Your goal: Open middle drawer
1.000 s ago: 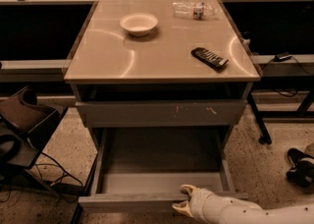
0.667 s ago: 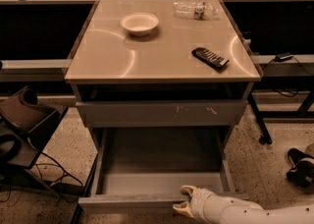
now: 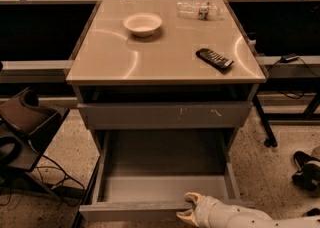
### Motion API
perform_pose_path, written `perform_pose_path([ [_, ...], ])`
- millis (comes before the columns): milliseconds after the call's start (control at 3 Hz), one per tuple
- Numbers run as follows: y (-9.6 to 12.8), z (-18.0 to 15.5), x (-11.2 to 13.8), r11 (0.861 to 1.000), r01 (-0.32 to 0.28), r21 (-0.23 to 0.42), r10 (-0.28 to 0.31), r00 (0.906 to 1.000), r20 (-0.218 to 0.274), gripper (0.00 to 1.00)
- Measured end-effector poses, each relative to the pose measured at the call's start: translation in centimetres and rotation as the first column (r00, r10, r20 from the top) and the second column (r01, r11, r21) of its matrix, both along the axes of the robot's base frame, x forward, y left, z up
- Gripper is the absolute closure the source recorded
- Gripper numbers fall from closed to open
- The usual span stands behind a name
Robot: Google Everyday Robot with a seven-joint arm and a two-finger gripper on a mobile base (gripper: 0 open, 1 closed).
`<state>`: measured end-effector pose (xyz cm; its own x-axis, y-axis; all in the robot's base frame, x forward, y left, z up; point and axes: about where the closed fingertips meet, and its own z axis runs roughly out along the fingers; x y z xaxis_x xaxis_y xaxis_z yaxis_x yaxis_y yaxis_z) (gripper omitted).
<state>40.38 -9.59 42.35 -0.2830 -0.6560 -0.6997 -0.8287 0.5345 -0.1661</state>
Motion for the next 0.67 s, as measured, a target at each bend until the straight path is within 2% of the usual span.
perform_pose_path([
  [333, 0.00, 0.00, 0.00, 1.000, 0.000, 0.000, 0.000, 1.0000, 0.000, 0.81],
  [667, 0.00, 0.00, 0.00, 1.000, 0.000, 0.000, 0.000, 1.0000, 0.000, 0.58],
])
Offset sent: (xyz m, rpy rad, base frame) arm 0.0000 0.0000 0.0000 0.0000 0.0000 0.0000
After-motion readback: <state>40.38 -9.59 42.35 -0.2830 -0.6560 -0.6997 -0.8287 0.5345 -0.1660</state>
